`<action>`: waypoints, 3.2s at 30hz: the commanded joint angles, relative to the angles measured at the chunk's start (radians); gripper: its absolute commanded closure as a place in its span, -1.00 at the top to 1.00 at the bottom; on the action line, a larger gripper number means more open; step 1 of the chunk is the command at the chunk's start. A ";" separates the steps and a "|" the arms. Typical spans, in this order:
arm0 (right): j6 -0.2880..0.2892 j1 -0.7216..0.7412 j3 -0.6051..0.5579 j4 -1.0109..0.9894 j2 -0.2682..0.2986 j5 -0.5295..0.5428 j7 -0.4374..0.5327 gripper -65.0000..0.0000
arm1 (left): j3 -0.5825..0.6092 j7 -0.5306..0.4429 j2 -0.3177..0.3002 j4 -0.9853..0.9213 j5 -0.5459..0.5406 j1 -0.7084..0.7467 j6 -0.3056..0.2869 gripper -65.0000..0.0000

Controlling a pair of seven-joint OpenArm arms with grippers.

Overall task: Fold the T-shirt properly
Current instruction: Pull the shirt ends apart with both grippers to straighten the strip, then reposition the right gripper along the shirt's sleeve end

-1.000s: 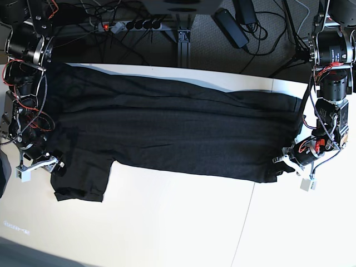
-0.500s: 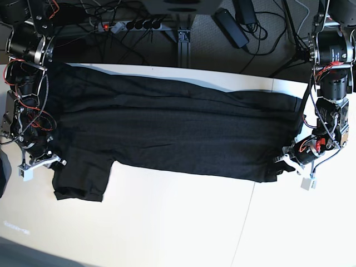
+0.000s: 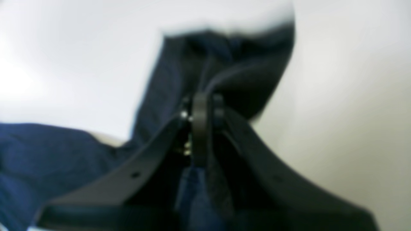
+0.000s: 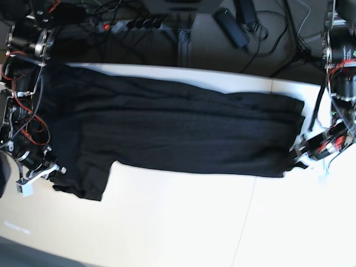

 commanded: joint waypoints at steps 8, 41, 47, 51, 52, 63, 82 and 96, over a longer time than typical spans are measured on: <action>0.074 -0.244 0.035 0.280 0.089 0.068 0.004 -1.00 | -0.005 0.090 -0.100 0.183 -0.135 0.080 -0.017 -1.00; 0.070 -0.448 0.279 0.433 0.094 0.028 0.093 0.32 | -0.136 0.155 -0.138 0.443 -0.155 0.289 -0.017 -0.01; 0.062 -0.266 0.279 0.229 0.094 -0.024 0.109 0.32 | -0.136 0.156 -0.138 0.443 -0.155 0.296 -0.017 -0.01; 0.063 -0.172 0.279 0.050 0.094 -0.024 0.112 0.32 | -0.136 0.156 -0.139 0.443 -0.156 0.296 -0.017 -0.01; 0.063 -0.164 0.279 0.023 0.095 -0.024 0.112 0.32 | -0.136 0.156 -0.138 0.443 -0.156 0.296 -0.017 -0.01; 0.063 -0.154 0.278 -0.131 0.091 -0.044 0.139 0.32 | -0.136 0.151 -0.138 0.443 -0.156 0.296 -0.017 -0.01; 0.063 -0.129 0.201 -0.163 -0.022 -0.043 0.138 0.25 | -0.136 0.144 -0.138 0.443 -0.179 0.296 -0.017 -0.01; 0.071 -0.076 0.174 -0.018 -0.025 0.034 0.011 -1.00 | -0.136 0.145 -0.138 0.443 -0.210 0.296 -0.017 -0.01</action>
